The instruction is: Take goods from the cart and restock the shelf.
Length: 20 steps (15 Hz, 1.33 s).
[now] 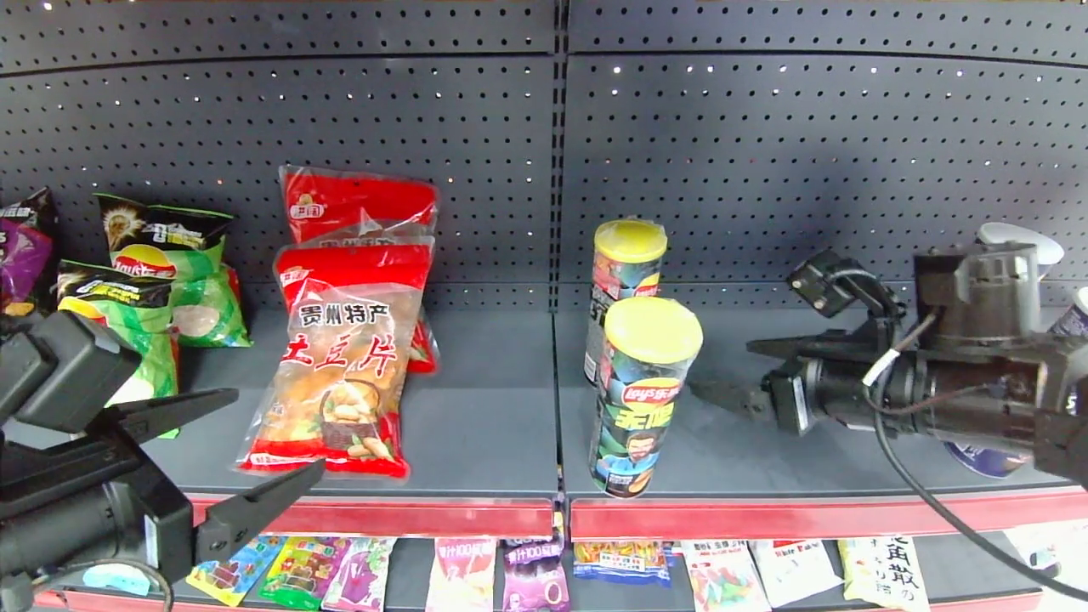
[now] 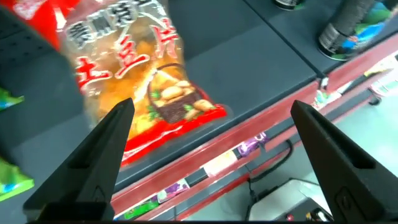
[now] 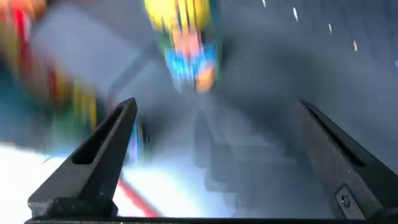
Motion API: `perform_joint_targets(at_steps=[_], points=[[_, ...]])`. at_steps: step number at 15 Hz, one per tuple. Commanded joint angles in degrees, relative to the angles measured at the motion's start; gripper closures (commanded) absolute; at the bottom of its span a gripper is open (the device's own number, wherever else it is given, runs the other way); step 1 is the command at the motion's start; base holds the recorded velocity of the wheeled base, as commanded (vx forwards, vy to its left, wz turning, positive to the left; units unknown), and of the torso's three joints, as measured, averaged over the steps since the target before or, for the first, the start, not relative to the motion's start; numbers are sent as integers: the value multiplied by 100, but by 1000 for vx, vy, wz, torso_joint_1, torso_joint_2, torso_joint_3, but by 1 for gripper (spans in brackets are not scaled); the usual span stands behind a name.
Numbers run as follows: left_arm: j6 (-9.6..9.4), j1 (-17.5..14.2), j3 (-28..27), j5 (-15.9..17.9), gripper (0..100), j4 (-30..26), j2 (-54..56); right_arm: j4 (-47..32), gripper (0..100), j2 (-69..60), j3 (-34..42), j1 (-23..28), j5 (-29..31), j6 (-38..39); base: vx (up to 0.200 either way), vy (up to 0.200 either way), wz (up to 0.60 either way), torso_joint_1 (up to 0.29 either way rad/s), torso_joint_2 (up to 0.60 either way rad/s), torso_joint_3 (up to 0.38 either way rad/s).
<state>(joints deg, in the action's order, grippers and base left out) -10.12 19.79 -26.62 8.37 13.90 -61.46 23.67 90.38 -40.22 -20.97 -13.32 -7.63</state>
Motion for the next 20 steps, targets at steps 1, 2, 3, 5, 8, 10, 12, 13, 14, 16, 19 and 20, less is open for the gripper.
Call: perform_joint_targets(at_steps=[1,2,3,5,8,10,12,13,14,16,19,20], points=[[19,280,34,50,0,52,-278,-12,0,-1374,1165,14,120,-2,0,0,0,0,0,0],[19,289,87,156,0,43,-287,-30,0,-1717,1420,23,120,-2,0,0,0,0,0,0],[27,289,122,217,0,43,-278,-38,0,-1989,1587,84,120,-2,0,0,0,0,0,0],[159,280,237,323,0,34,-349,-38,0,-2473,1807,154,111,-2,0,0,0,0,0,0],[115,298,289,481,0,34,-586,-38,0,-3053,2167,225,102,25,0,0,0,0,0,0],[-140,307,263,498,0,43,-867,-47,0,-3404,2448,216,84,60,0,0,0,0,0,0],[-192,544,140,534,0,52,-1104,-47,0,-3686,2642,234,102,86,0,0,0,0,0,0],[-192,667,8,542,0,52,-1307,-47,0,-3879,2800,260,128,139,0,0,0,0,0,0],[-192,816,-80,542,0,52,-1438,-47,0,-4072,2941,348,137,157,0,0,0,0,0,0],[-183,1001,-132,551,0,52,-1649,-47,0,-4433,3116,585,137,157,0,0,0,0,0,0],[-183,1036,-220,542,0,52,-1983,-65,0,-4749,3169,901,137,157,0,0,0,0,0,0],[-175,1133,-414,534,0,60,-2273,-65,0,-4898,3231,998,137,157,0,0,0,0,0,0]])
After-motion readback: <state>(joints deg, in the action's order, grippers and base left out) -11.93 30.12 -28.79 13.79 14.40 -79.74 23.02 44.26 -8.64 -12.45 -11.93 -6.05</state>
